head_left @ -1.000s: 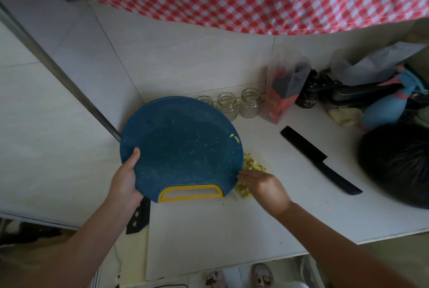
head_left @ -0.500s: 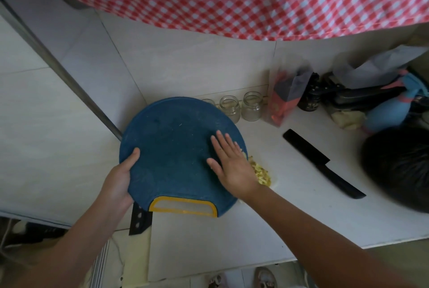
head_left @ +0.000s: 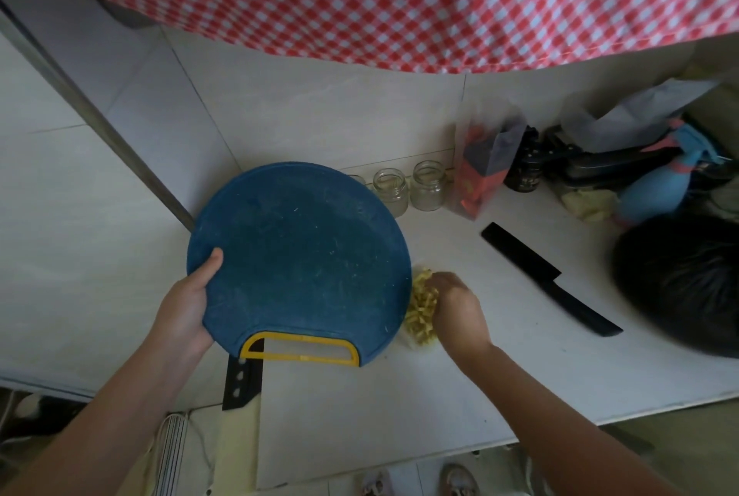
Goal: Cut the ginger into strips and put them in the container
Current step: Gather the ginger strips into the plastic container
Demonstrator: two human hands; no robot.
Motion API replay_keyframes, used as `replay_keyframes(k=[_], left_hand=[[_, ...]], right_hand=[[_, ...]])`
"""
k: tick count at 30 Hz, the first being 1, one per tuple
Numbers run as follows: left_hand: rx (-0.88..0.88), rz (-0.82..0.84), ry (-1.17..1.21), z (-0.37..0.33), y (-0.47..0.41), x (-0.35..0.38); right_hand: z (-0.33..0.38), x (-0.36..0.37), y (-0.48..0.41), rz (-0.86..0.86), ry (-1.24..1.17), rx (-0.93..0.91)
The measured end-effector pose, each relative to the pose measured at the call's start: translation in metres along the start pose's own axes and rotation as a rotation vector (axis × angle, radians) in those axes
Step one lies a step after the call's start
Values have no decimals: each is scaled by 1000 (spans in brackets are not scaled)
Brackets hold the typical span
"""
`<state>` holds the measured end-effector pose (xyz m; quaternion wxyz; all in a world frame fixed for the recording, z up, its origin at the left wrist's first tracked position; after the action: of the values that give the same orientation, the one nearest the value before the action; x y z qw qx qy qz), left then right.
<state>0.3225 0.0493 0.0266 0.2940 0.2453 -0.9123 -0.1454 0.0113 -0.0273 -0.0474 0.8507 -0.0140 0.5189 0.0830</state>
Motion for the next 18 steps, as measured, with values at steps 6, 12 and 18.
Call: replay_keyframes(k=[6,12,18], left_hand=[[-44,-12,2,13,2,0],[-56,-19,-6,22,6,1],[-82,-31,54,39,11,3]], right_hand=[[-16,-14,-18,-15,47,23],[-34,-22,-19,-51,-142,66],[-62,-8,-14,135,-67,273]])
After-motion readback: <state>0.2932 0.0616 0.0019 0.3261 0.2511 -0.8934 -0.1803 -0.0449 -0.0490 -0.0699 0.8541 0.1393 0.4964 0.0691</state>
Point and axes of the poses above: each hand's wrist, its own y-axis away from the middle knuckle, its own x-axis out of the palm, z = x × y, the point moved 8 cm from there along -y, towards the middle knuckle, and after that the axes turned 10 degrees about y, right-handed, at the moved point
